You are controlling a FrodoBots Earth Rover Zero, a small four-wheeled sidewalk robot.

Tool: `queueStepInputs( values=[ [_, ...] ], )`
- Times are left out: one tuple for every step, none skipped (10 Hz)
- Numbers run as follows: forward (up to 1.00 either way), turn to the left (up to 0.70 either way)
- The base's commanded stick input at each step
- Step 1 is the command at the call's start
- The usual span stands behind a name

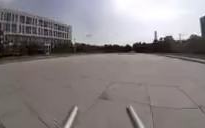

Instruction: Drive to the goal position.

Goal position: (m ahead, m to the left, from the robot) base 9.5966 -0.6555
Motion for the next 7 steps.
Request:
queueStepInputs(
  values=[
    [0.85,-0.33],
    [0.85,-0.33],
    [0.85,-0.33],
    [0.85,-0.33],
    [0.85,-0.33],
    [0.85,-0.33],
    [0.85,-0.33]
  ],
)
